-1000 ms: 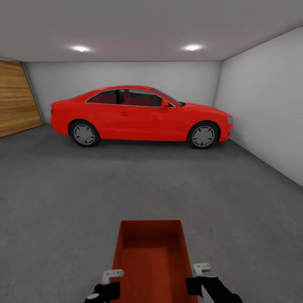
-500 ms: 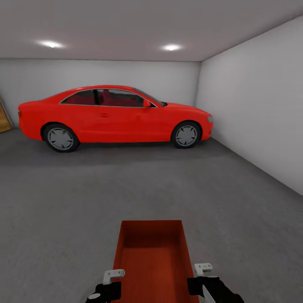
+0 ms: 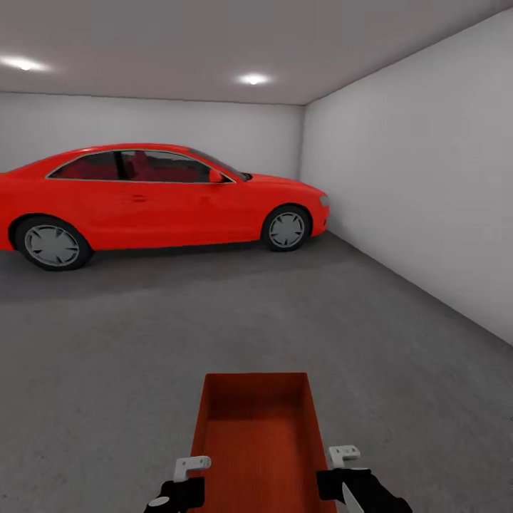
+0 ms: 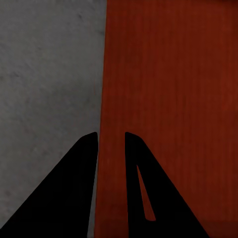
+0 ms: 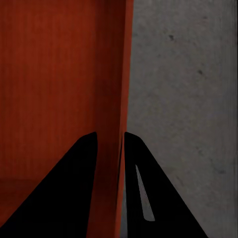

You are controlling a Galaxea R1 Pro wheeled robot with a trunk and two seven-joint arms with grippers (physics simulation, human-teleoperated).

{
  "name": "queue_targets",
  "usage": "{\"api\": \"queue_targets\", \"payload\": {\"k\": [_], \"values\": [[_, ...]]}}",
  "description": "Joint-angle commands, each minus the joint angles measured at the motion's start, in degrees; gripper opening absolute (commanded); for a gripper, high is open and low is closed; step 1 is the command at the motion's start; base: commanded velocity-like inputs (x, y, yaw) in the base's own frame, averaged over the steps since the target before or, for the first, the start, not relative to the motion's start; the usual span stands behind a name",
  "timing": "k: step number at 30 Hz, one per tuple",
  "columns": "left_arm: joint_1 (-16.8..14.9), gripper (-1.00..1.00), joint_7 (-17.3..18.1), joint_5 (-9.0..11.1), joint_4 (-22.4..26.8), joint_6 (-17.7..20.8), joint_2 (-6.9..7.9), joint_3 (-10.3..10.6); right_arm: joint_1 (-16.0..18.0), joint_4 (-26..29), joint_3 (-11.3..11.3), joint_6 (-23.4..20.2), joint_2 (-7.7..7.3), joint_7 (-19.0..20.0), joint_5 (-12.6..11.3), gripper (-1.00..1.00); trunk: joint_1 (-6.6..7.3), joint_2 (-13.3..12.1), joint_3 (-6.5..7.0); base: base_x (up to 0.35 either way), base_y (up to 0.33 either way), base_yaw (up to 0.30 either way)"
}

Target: Move the two storage containers from the living room to the garage. In the garage, place one container on the floor and stack the other container on top of it (either order is fine).

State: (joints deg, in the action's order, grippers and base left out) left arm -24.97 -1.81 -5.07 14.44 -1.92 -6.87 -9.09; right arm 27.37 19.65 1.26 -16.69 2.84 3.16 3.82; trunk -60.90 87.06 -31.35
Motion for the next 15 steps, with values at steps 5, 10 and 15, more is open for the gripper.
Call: {"api": "queue_targets", "payload": {"k": [5,10,15], "values": [[-0.1,-1.0,3.2,-0.4,0.1,-0.2,1.77,0.2,0.0,-0.1,-1.8,-0.3,-0.29,1.3,-0.9,-1.0,-0.02,0.0,-0.05,0.227,0.0,-0.282],[-0.1,-1.0,3.2,-0.4,0.1,-0.2,1.77,0.2,0.0,-0.1,-1.7,-0.3,-0.29,1.3,-0.9,-1.0,-0.02,0.0,-0.05,0.191,0.0,-0.285],[-0.1,-1.0,3.2,-0.4,0.1,-0.2,1.77,0.2,0.0,-0.1,-1.7,-0.3,-0.29,1.3,-0.9,-1.0,-0.02,0.0,-0.05,0.156,0.0,-0.285]]}}
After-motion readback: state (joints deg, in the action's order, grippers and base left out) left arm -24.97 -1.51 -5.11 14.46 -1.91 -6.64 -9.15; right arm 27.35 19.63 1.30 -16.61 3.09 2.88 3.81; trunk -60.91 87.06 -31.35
